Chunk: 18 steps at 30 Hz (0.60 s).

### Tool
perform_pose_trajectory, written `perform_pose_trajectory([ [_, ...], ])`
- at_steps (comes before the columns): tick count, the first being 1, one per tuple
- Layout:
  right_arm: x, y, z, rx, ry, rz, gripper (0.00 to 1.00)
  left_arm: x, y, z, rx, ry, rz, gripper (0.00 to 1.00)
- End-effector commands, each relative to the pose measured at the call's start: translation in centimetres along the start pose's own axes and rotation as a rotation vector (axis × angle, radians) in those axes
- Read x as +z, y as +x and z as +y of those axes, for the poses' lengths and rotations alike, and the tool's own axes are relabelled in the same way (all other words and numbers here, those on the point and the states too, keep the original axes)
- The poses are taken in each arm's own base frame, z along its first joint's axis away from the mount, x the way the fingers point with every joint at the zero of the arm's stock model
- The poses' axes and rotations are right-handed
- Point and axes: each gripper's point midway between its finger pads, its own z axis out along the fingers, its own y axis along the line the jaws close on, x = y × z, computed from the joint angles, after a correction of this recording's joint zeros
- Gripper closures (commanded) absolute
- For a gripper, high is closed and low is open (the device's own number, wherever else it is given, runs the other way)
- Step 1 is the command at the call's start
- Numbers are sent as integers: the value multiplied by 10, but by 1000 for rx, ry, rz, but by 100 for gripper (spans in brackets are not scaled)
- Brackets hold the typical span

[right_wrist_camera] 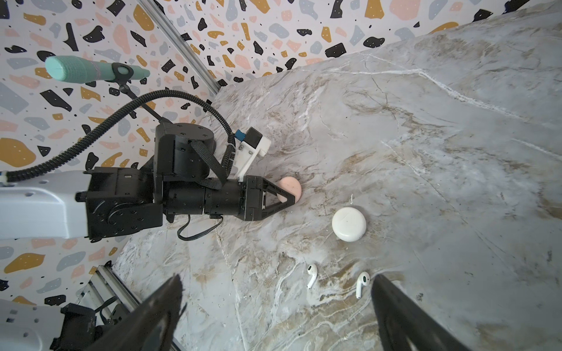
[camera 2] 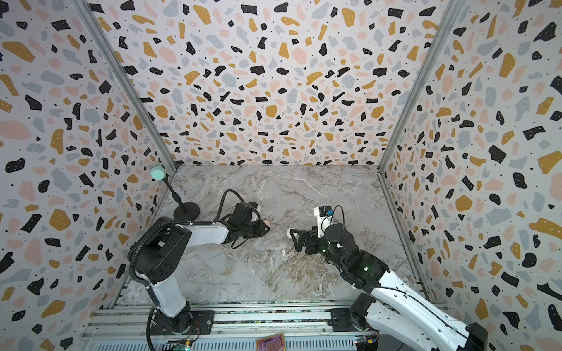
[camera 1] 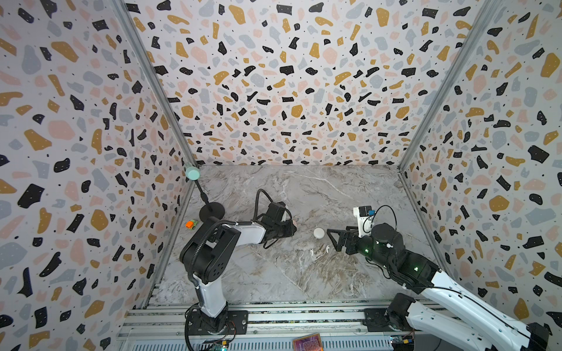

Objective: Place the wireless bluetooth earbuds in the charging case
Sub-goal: 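Lower the closed pink case with the left gripper while the right arm retracts, then set the pink case on the table and open the left gripper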

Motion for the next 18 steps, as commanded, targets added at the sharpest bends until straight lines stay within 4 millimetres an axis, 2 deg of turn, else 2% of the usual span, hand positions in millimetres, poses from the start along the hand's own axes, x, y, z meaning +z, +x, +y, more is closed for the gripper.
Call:
perform_pose_trajectory([
  [1, -4, -7, 4, 14, -22, -26, 3, 0, -1, 4, -6, -26, 17, 83],
  [4, -4, -6, 5, 16, -31, -25, 3, -1, 0, 5, -4, -36, 28, 74],
  [7, -4, -5, 6, 19, -37, -23, 3, -2, 1, 6, -6, -42, 33, 60],
  [18, -5, -5, 8, 26, -52, -23, 3, -5, -2, 13, 10, -97, 24, 56],
])
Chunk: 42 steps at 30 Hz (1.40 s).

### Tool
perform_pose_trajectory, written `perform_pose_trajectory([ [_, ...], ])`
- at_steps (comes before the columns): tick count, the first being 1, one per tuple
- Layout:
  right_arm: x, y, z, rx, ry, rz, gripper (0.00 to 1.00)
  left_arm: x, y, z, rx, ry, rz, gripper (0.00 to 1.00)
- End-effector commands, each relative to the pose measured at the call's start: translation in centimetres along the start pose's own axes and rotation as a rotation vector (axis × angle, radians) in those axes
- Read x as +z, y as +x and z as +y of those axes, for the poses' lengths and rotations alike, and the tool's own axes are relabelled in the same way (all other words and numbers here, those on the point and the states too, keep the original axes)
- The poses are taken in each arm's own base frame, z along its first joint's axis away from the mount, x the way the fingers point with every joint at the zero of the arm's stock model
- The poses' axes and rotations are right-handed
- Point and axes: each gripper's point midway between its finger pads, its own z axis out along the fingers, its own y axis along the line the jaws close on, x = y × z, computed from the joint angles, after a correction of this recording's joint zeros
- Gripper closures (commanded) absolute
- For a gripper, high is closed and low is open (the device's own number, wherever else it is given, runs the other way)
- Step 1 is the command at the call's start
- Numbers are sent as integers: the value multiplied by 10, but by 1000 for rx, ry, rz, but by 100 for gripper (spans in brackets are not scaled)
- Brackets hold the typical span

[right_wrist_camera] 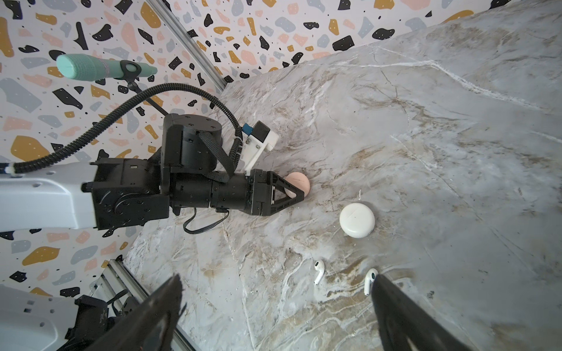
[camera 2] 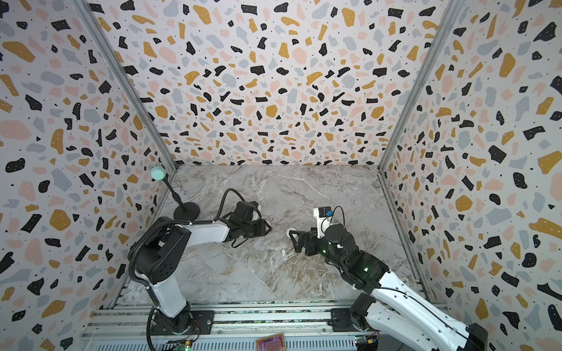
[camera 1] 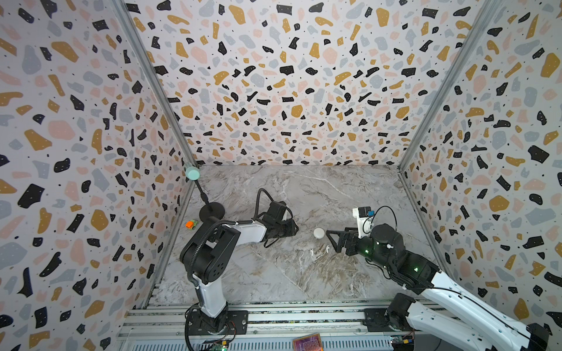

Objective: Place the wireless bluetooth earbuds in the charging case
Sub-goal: 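Set the pink case on the table and open the left gripper, then move the open left gripper over the white round case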

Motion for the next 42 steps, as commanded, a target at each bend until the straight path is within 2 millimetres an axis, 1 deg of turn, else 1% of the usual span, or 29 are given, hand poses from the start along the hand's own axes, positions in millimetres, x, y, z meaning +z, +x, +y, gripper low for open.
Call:
perform_pose_trajectory([
  [1, -5, -8, 5, 10, -27, -36, 3, -4, -1, 13, 7, -72, 9, 56],
  [9, -4, -6, 5, 12, -32, -30, 3, -15, -8, 16, 20, -114, -22, 54],
  [13, -4, -4, 5, 16, -32, -25, 3, -19, -12, 14, 28, -120, -33, 52],
  [16, -4, -3, 4, 16, -31, -22, 3, -28, -19, 9, 37, -120, -55, 50],
  [18, -3, -1, 2, 17, -25, -16, 3, -40, -27, 0, 47, -107, -77, 41],
  [24, -1, 4, -2, 13, -7, 4, 3, -81, -45, -22, 95, -89, -147, 35],
  [27, -1, 6, -5, 4, 14, 24, 2, -109, -54, -35, 108, -57, -217, 16],
  [29, 0, 7, -11, -1, 51, 44, 2, -127, -59, -40, 98, -48, -268, 0],
  [32, 0, 8, -19, -8, 99, 74, 1, -147, -60, -41, 21, -24, -332, 0],
  [34, 0, 10, -24, -7, 124, 99, 0, -153, -57, -37, -56, -26, -343, 0],
  [37, 4, 18, -31, -14, 150, 171, 1, -162, -51, -37, -83, -25, -334, 0],
  [40, 8, 23, -39, -19, 200, 240, 1, -173, -44, -36, -147, 29, -387, 0],
  [42, 9, 24, -40, -31, 205, 256, 1, -181, -39, -34, -175, 49, -429, 0],
])
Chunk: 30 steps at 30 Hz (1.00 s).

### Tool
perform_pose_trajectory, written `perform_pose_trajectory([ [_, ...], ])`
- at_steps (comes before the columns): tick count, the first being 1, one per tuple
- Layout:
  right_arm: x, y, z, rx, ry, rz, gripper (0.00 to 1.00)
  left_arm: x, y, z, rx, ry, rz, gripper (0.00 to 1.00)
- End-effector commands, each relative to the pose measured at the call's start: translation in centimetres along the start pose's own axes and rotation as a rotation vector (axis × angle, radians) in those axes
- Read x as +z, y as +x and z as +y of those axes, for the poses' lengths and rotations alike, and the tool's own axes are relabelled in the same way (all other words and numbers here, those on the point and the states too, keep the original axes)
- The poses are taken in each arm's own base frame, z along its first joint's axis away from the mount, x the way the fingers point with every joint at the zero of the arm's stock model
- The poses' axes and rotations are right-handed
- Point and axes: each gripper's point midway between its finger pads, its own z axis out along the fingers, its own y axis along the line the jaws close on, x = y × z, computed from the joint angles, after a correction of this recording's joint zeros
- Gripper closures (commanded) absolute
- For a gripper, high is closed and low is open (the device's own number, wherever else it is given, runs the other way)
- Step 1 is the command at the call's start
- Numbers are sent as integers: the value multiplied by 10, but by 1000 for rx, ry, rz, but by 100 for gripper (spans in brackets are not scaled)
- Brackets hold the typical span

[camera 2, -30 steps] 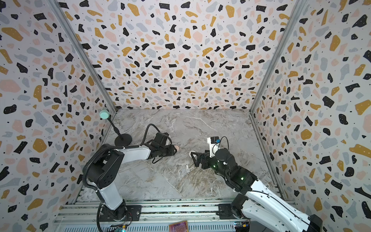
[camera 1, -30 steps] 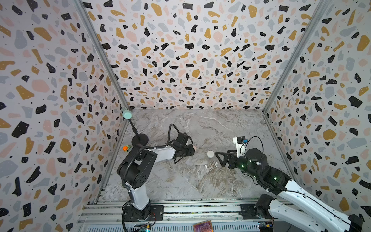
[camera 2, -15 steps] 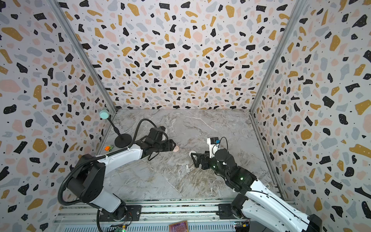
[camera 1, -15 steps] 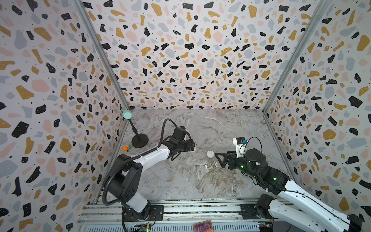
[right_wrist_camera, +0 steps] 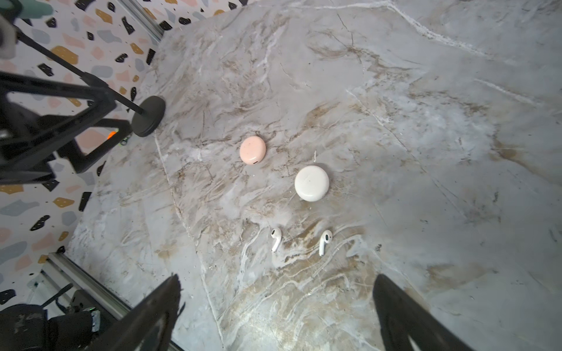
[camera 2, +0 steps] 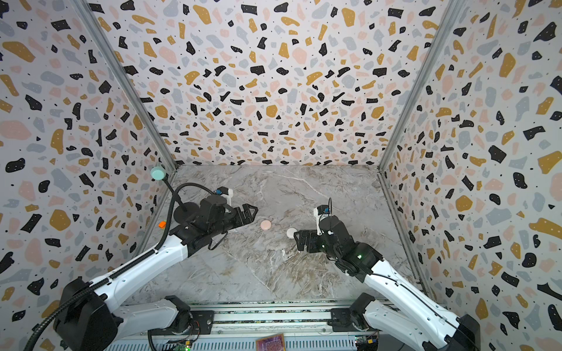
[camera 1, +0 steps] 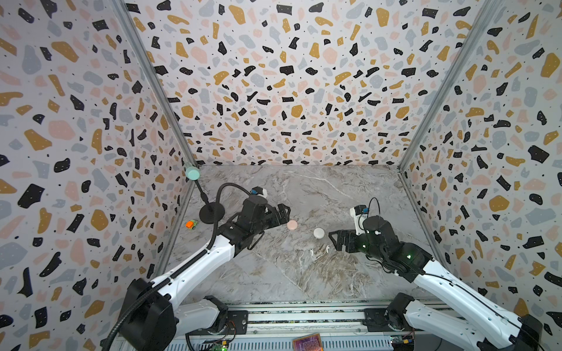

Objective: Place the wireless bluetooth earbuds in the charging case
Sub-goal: 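Move the open left gripper over the white round case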

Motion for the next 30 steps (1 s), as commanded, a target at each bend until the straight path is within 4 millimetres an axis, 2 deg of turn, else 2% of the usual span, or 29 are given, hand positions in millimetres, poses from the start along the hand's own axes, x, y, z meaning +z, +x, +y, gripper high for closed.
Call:
perform_pose_trajectory([
  [1, -4, 4, -3, -33, 19, 55, 1, -15, -1, 7, -92, 1, -73, 0],
  [5, 7, 8, 0, -77, -5, 98, 1, -29, 0, 23, -133, -74, -96, 0],
  [8, 22, 13, -8, -127, 36, 171, 1, -37, -4, 27, -142, -96, -123, 0],
  [11, 29, 15, -22, -141, 108, 196, 0, -36, 0, 22, -151, -52, -125, 0],
  [16, 34, 11, -18, -144, 36, 178, 1, -35, 4, 35, -204, -153, -87, 0],
  [20, 32, -2, -25, -141, 79, 164, 0, -42, 3, 27, -273, -131, -131, 0],
  [23, 32, -2, -24, -130, 47, 166, 0, -47, 4, 20, -317, -136, -159, 0],
  [30, 29, -5, -23, -126, 40, 154, 0, -33, 19, -10, -343, -117, -127, 0],
])
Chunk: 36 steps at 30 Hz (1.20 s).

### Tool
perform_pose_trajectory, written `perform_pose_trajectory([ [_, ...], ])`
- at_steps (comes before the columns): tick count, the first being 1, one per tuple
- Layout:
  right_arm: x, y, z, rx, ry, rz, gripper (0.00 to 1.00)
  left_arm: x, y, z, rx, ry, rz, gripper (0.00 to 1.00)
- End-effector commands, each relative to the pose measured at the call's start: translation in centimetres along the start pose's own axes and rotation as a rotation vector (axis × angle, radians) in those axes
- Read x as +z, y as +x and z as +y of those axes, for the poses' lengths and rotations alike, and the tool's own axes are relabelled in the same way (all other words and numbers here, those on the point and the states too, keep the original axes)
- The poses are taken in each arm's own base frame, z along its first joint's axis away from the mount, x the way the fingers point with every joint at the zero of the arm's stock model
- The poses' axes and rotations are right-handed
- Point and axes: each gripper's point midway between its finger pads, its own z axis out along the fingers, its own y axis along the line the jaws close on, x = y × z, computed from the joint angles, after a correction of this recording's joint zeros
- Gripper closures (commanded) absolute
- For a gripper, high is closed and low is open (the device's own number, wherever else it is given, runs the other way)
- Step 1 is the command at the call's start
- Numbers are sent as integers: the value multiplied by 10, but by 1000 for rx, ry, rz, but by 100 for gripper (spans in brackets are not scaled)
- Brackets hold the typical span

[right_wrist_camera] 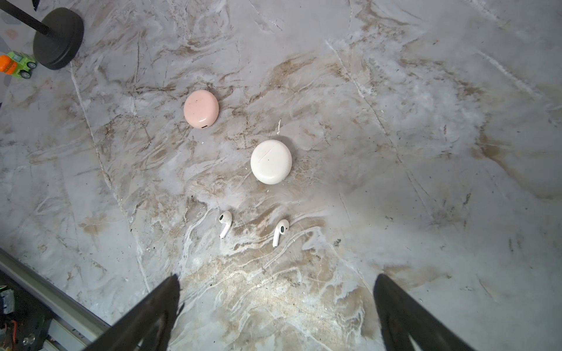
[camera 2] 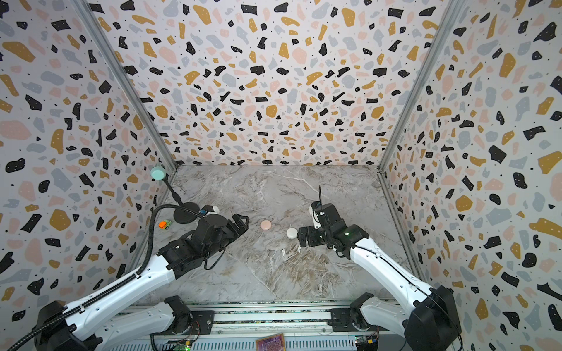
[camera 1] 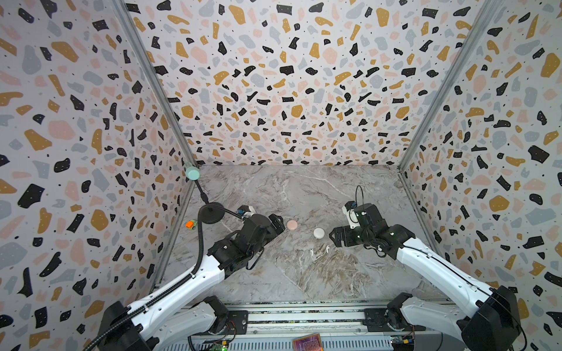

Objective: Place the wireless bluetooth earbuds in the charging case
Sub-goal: 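Move the open left gripper over the white round case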

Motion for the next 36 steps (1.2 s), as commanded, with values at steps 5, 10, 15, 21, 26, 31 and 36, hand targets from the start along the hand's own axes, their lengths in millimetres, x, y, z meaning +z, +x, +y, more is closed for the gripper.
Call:
perform_pose_trajectory([
  [5, -25, -18, 10, -12, -39, -86, 1, 18, 18, -32, -46, -14, 17, 0],
  [10, -36, -20, 0, -4, 20, -99, 1, 36, 39, -49, -102, -25, 63, 0],
  [15, -55, -27, -5, 21, 41, -179, 2, 58, 62, -69, -102, -83, 110, 0],
  [21, -88, -40, 3, 44, 0, -287, 2, 94, 94, -69, -105, -201, 211, 0],
  [26, -121, -53, 4, 34, 9, -369, 2, 120, 113, -71, -96, -276, 263, 0],
  [31, -147, -56, 8, 21, -14, -429, 2, 149, 139, -72, -49, -346, 348, 2],
  [36, -160, -52, 10, 9, -31, -463, 2, 166, 151, -61, -2, -440, 396, 4],
])
